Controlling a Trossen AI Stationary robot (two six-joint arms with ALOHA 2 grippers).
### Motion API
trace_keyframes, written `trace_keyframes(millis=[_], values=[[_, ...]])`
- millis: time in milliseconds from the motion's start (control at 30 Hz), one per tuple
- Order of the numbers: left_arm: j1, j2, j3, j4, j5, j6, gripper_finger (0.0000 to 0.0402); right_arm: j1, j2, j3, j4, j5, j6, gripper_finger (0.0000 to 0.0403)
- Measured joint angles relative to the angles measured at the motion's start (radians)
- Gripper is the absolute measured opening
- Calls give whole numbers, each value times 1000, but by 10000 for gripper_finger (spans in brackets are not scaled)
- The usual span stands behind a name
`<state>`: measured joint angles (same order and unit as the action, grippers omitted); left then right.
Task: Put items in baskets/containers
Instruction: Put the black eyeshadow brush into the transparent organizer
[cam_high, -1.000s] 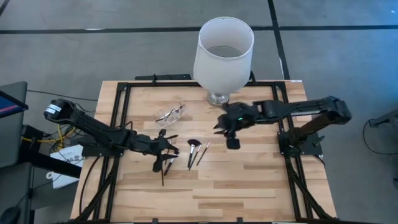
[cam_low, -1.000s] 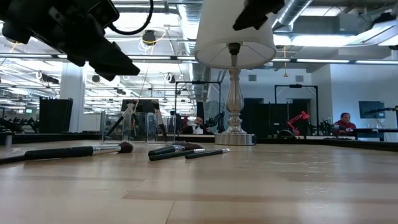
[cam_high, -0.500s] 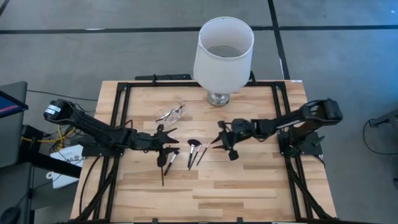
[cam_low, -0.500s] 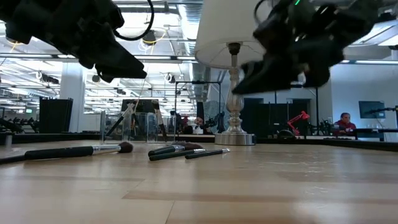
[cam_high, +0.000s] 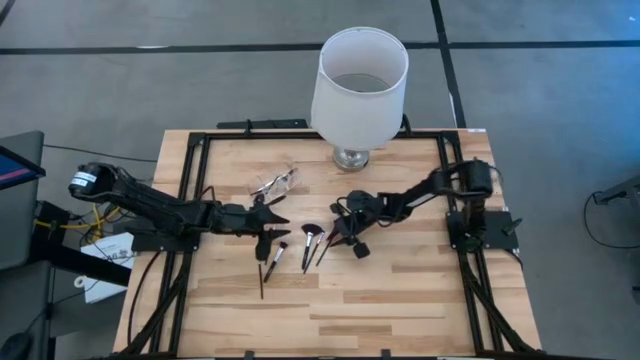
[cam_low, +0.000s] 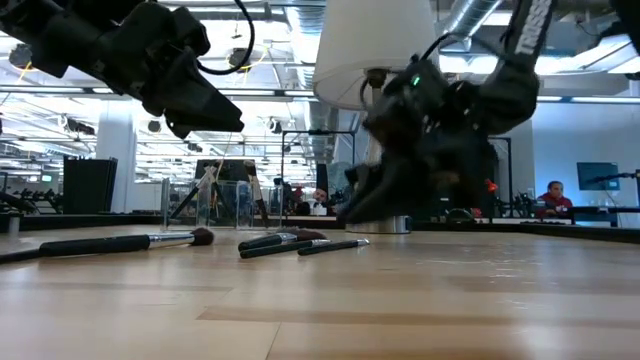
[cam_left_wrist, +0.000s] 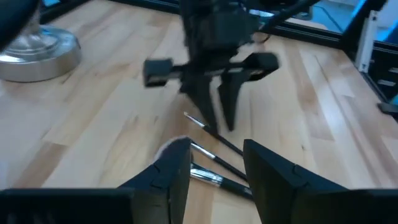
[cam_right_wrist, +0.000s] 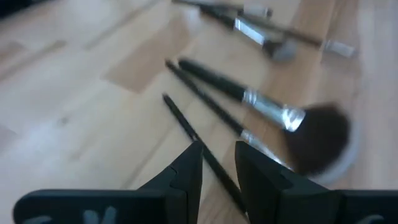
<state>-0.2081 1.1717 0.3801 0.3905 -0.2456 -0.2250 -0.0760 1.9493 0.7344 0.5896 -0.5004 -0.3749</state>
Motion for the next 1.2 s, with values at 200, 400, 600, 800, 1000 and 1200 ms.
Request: trace_keyframes(millis=[200, 400, 600, 800, 1000, 1200], values=[[3, 0, 0, 3, 18, 9, 144, -3, 100, 19, 33, -22, -50, 85], [3, 0, 0, 5, 18, 10, 144, -9, 118, 25, -2, -24, -64, 42], [3, 5, 0, 44, 98, -31, 144, 21, 114, 24, -7, 3, -90, 17], [3, 134, 0, 168, 169, -113, 144, 64, 51, 27, -19, 79, -7, 6], [54, 332, 10, 236, 167, -230, 144, 116, -51, 96, -178, 170, -60, 6], [70, 454, 52, 267, 206, -263, 144, 153, -31, 163, -207, 249, -76, 9]])
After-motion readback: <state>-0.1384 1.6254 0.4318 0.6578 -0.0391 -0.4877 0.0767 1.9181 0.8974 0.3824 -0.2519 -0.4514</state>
